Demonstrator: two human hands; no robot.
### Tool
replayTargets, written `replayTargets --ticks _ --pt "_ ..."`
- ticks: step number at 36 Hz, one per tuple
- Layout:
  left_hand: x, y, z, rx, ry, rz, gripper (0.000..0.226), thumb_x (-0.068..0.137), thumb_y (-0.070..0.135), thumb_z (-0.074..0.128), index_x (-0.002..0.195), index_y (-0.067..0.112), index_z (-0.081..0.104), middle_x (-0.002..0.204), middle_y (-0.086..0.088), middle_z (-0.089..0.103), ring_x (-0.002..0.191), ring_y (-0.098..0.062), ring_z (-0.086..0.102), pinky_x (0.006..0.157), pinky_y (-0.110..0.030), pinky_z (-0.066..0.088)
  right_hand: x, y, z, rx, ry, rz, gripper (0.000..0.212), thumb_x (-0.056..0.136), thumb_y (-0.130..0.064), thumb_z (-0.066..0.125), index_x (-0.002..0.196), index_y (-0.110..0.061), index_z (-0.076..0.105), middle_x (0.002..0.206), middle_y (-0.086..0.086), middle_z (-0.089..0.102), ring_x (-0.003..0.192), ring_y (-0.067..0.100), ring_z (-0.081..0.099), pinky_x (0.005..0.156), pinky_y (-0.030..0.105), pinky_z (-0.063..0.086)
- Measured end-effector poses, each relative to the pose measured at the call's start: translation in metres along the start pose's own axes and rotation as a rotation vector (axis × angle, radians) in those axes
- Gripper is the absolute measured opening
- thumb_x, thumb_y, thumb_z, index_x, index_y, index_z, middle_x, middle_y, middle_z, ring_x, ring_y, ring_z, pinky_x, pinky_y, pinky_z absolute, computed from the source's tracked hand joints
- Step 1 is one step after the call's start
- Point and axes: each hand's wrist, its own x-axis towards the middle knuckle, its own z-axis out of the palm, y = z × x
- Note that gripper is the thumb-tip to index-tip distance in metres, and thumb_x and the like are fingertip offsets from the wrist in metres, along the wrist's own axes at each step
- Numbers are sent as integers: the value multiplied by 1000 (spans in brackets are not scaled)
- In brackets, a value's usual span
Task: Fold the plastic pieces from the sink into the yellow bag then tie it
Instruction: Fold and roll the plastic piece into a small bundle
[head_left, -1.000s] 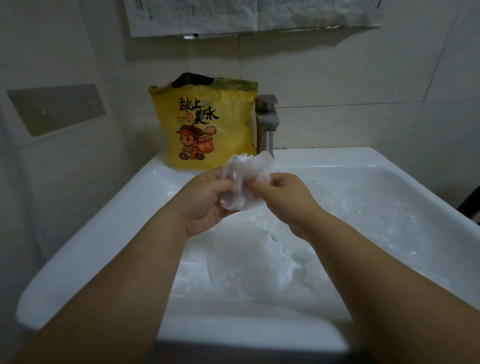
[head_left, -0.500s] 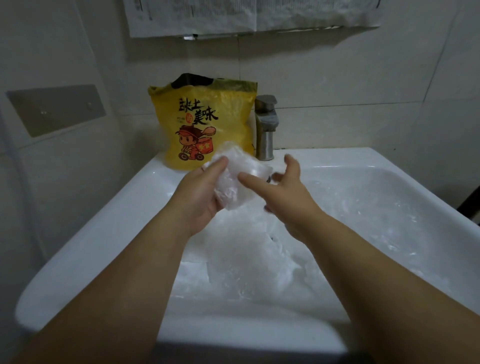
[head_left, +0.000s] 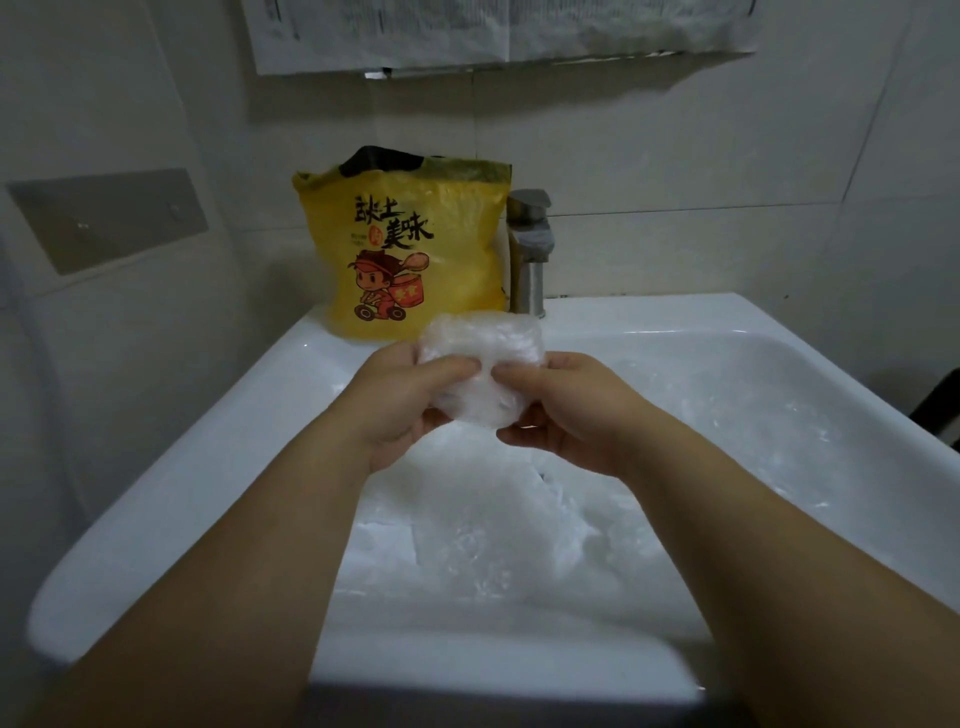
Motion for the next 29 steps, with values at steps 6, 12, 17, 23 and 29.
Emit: replayTargets --ticks 6,12,17,23,29 --pt "0 7 -2 -182 24 9 17 91 -4 53 106 -5 61 101 -19 67 87 -21 67 72 -27 59 0 -3 -3 43 -6 -2 8 94 -9 57 100 -7 62 89 14 59 72 21 56 57 25 56" --pt "-2 10 -4 -301 -51 -12 28 91 -6 47 117 -11 57 104 -20 63 82 -17 63 71 -23 57 -3 -10 -9 122 -53 -32 15 93 -4 54 99 -13 64 91 14 64 76 24 57 56 26 56" --pt "-3 9 -5 -279 -145 -8 42 79 -3 55 121 -9 55 109 -18 63 85 -15 64 71 -18 57 -6 -14 -13 137 -75 -10 20 93 1 50 98 -12 64 84 11 65 69 20 58 56 29 57" --pt "-6 10 -2 -249 -155 9 37 85 -3 54 121 -5 58 102 -12 69 78 -11 68 63 -17 55 -7 -17 -16 137 -112 5 30 91 8 41 99 -9 64 65 7 60 51 14 52 57 31 56" --pt "-11 12 0 -156 -172 -63 20 98 0 44 101 4 63 64 -8 67 57 -10 67 51 -16 55 -8 -19 -24 175 -90 5 31 92 6 40 103 -9 65 74 8 62 59 18 55 60 31 58"
